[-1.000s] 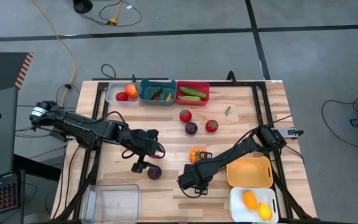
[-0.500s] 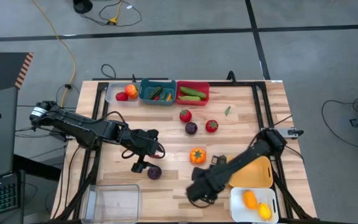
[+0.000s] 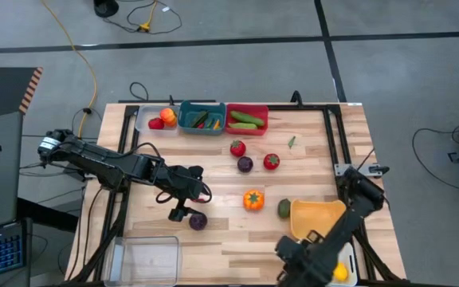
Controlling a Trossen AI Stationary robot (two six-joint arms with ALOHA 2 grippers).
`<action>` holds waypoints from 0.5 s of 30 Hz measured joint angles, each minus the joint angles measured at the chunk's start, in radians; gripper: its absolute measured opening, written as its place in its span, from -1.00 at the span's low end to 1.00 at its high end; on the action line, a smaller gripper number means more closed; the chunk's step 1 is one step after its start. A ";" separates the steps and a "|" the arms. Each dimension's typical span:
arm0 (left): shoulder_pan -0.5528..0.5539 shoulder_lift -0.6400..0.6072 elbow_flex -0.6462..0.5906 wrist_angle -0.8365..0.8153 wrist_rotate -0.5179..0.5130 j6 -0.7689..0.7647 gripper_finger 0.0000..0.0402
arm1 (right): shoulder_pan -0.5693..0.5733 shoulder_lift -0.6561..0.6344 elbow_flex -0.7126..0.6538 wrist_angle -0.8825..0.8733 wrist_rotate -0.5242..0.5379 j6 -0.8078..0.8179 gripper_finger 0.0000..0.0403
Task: Sort produce into baskets
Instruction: Put the lemon into the white bin
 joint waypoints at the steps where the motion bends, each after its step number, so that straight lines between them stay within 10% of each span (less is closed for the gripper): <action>1: 0.000 0.000 0.000 0.000 0.000 0.000 0.56 | 0.014 0.000 0.000 0.000 0.000 0.038 0.14; 15: 0.000 0.000 0.000 0.000 0.000 -0.009 0.56 | 0.145 0.000 0.000 0.013 -0.019 0.228 0.14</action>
